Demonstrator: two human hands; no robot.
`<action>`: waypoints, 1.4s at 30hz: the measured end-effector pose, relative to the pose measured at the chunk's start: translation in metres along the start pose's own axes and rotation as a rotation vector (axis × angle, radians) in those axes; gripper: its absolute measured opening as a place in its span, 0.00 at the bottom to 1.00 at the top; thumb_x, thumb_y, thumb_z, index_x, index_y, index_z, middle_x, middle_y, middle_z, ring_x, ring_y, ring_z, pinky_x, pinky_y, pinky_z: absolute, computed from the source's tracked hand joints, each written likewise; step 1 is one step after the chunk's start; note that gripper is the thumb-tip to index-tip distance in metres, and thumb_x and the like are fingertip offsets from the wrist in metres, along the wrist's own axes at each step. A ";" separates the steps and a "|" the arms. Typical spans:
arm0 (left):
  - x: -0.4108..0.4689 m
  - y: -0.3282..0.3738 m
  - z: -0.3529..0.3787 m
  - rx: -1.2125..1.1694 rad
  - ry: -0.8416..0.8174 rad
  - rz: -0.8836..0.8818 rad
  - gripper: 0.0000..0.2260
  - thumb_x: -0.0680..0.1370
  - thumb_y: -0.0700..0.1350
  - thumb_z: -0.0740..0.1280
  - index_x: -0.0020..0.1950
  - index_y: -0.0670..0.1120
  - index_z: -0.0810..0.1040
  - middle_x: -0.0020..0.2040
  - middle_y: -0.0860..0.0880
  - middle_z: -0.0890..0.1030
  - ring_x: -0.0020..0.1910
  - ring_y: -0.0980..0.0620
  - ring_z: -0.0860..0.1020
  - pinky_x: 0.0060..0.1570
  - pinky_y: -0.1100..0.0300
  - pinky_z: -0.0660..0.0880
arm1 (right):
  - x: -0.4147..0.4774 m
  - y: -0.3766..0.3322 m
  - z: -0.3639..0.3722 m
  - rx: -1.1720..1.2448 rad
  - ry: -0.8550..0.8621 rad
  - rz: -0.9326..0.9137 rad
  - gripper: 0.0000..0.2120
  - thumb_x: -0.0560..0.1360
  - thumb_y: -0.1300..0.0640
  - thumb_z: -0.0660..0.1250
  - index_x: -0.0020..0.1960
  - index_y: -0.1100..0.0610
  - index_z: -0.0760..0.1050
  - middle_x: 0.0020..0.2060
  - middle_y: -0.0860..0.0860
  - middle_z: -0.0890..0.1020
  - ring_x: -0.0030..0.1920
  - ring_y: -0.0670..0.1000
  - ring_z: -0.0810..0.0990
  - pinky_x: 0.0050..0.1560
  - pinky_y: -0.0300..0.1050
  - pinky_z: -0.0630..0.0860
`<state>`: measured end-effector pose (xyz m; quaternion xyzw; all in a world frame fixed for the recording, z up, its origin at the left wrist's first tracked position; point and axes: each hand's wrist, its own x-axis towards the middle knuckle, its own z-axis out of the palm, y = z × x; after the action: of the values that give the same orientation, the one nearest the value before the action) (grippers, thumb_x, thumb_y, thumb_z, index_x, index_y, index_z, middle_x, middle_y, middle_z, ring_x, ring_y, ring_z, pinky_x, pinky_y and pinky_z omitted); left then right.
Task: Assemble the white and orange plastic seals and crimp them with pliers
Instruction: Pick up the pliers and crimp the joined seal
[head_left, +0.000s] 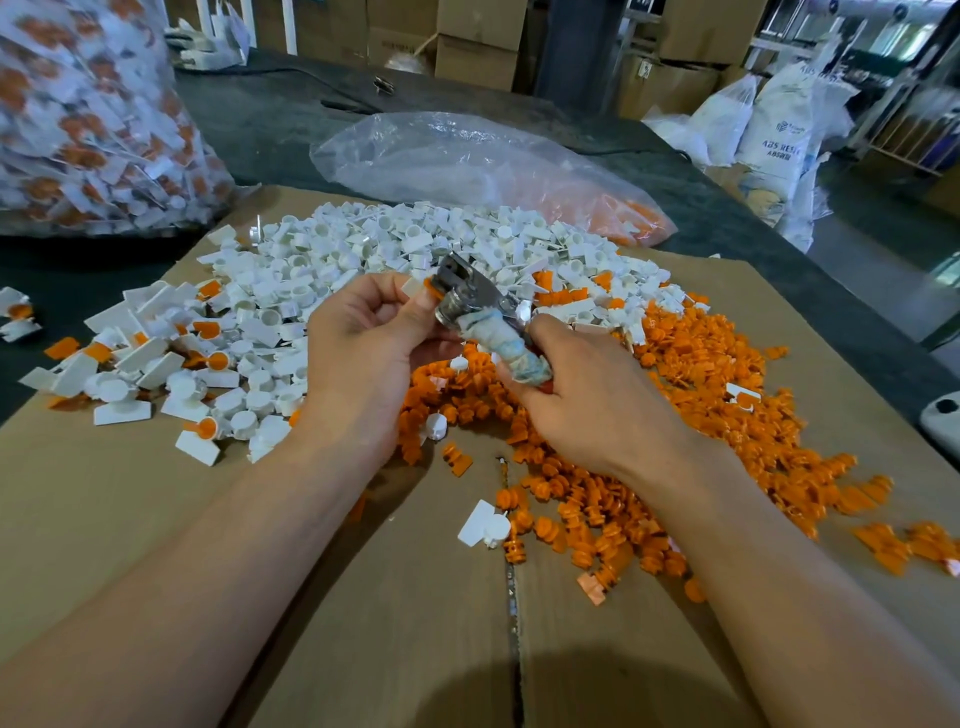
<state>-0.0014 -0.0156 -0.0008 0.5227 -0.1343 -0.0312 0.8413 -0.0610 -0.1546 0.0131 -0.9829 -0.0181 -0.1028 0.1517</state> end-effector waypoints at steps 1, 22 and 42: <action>0.000 0.000 0.000 0.001 0.003 -0.002 0.10 0.77 0.32 0.61 0.37 0.43 0.71 0.28 0.52 0.80 0.29 0.56 0.79 0.29 0.66 0.76 | 0.000 0.000 0.000 -0.005 -0.008 0.002 0.09 0.76 0.50 0.62 0.47 0.52 0.63 0.32 0.43 0.66 0.32 0.43 0.66 0.28 0.39 0.60; 0.001 0.011 -0.001 -0.055 0.038 -0.179 0.06 0.75 0.33 0.64 0.42 0.42 0.75 0.27 0.47 0.80 0.23 0.55 0.76 0.23 0.67 0.72 | 0.003 0.024 -0.001 0.053 0.057 0.249 0.19 0.72 0.38 0.61 0.46 0.53 0.65 0.35 0.45 0.69 0.33 0.43 0.67 0.29 0.41 0.59; 0.004 0.017 -0.002 -0.150 0.051 -0.564 0.05 0.76 0.37 0.64 0.40 0.41 0.75 0.21 0.50 0.74 0.17 0.59 0.70 0.15 0.71 0.66 | 0.011 0.046 0.007 -0.200 -0.020 0.379 0.37 0.68 0.33 0.63 0.67 0.57 0.64 0.61 0.54 0.74 0.59 0.55 0.73 0.45 0.45 0.65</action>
<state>0.0013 -0.0068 0.0147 0.4762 0.0402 -0.2603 0.8390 -0.0457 -0.1964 -0.0042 -0.9799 0.1757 -0.0638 0.0699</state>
